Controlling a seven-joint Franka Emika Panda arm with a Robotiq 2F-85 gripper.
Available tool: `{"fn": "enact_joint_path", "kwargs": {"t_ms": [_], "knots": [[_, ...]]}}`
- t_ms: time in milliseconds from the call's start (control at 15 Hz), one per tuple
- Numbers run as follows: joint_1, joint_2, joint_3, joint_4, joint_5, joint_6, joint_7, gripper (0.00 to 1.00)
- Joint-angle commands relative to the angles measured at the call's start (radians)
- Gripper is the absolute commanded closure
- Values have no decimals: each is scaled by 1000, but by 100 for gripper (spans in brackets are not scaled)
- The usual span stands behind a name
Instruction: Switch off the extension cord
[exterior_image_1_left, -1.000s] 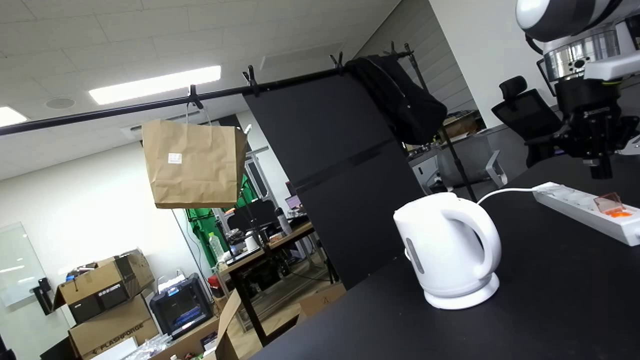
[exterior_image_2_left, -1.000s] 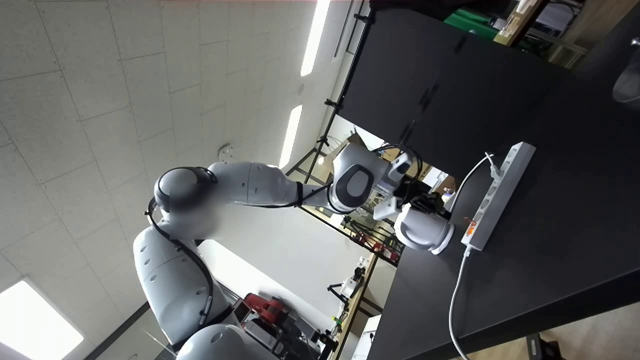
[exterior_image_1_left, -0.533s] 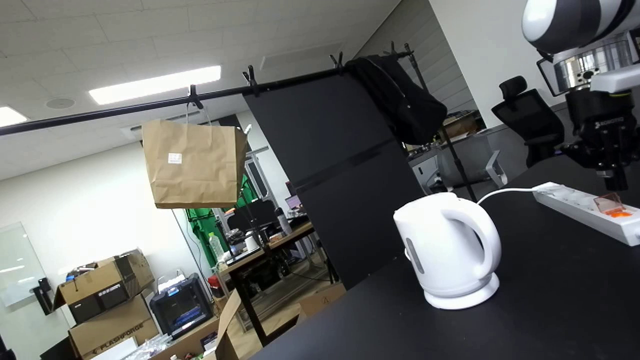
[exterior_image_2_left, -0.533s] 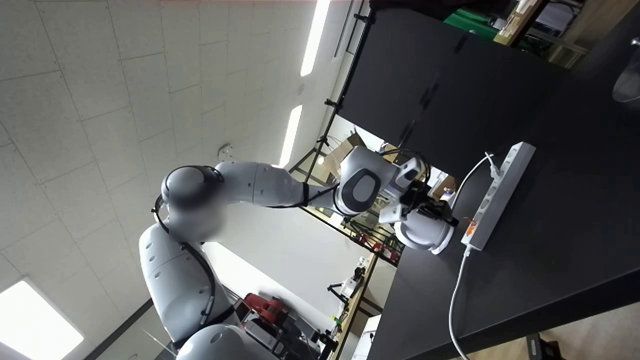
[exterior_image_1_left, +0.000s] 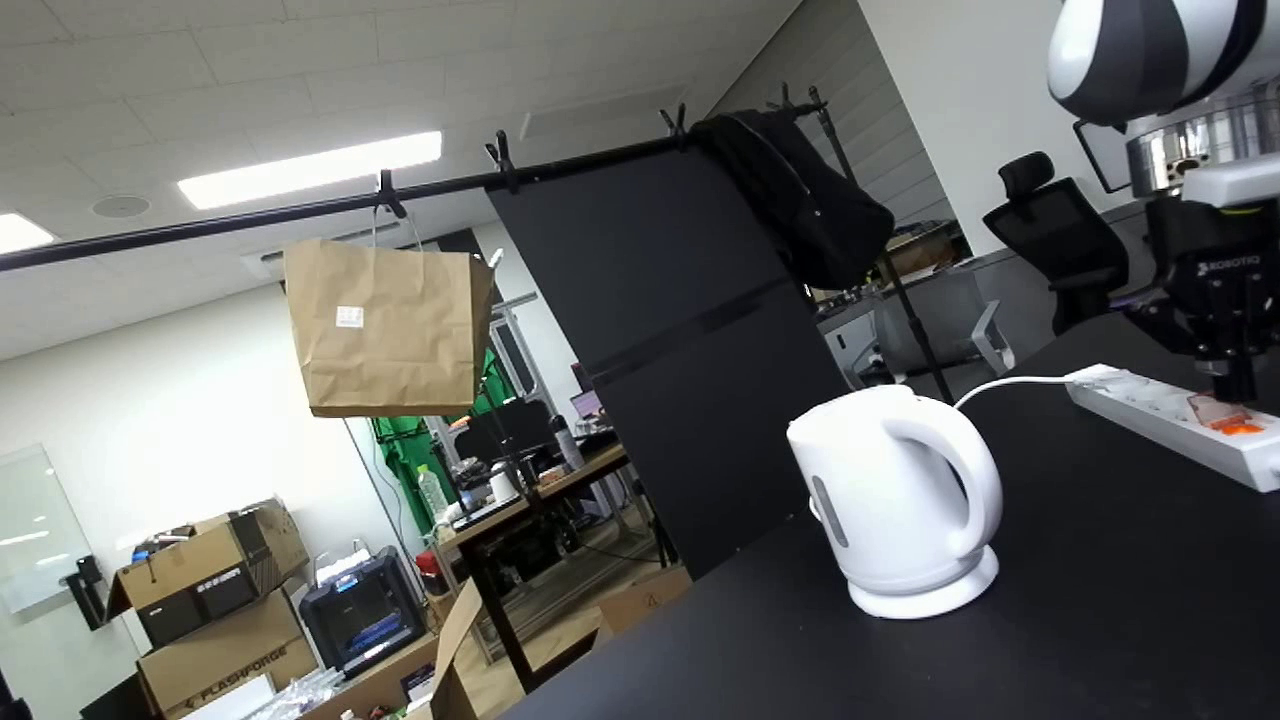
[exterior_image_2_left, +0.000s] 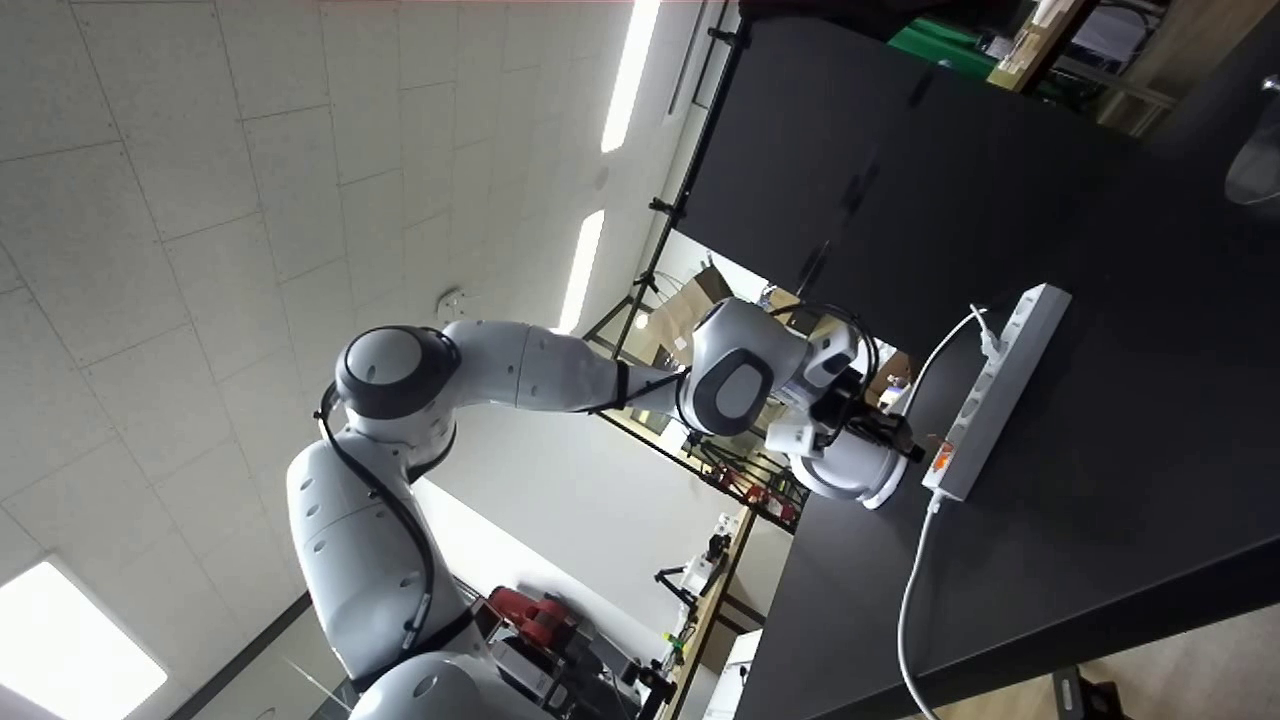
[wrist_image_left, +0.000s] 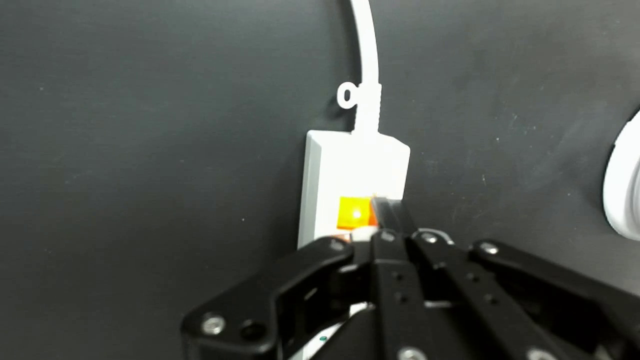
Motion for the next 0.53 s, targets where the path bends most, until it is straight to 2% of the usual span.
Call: {"fn": "enact_joint_path", "kwargs": {"t_ms": [0, 467], "knots": [[-21, 22, 23, 11, 28, 19, -17, 100], [-29, 61, 50, 7, 18, 108, -30, 100]]}}
